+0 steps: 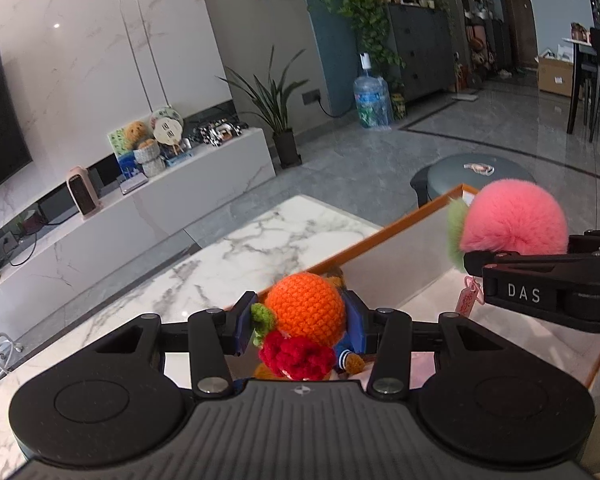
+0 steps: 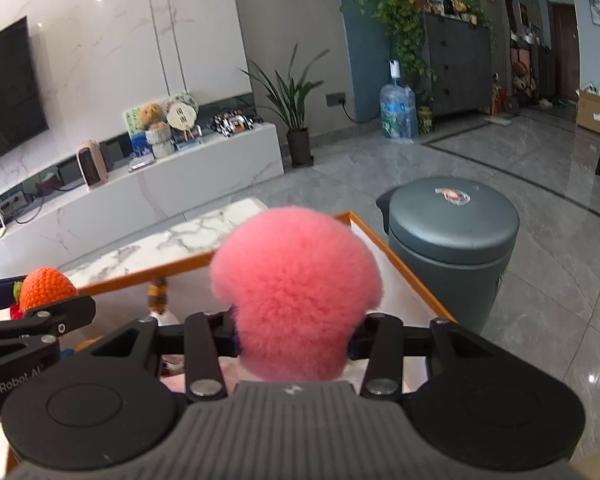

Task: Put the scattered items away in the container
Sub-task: 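Open the left tool to drop the fruit while the right tool releases the pompom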

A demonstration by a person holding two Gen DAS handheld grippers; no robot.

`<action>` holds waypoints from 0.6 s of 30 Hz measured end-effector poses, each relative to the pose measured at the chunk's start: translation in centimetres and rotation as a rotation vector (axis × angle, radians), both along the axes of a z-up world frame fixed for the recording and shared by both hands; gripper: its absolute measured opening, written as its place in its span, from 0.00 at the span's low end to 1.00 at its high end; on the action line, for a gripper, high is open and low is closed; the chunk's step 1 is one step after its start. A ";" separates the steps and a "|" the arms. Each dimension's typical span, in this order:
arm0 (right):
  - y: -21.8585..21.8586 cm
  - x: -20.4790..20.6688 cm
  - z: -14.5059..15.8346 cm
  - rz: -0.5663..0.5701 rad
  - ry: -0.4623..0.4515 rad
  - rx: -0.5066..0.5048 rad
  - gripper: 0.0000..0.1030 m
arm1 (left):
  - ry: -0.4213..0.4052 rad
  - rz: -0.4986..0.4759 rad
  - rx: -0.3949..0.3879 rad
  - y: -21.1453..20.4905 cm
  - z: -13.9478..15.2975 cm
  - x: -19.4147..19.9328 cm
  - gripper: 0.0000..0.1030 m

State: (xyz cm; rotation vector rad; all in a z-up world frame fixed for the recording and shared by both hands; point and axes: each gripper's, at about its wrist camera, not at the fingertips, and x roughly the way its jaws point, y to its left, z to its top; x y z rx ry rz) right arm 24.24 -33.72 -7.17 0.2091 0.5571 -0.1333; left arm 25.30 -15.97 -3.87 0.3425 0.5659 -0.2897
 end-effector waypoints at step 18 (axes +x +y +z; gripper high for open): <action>0.8 1.1 -1.8 0.001 0.148 0.009 0.49 | 0.068 -0.025 0.023 -0.4 -1.6 0.0 0.54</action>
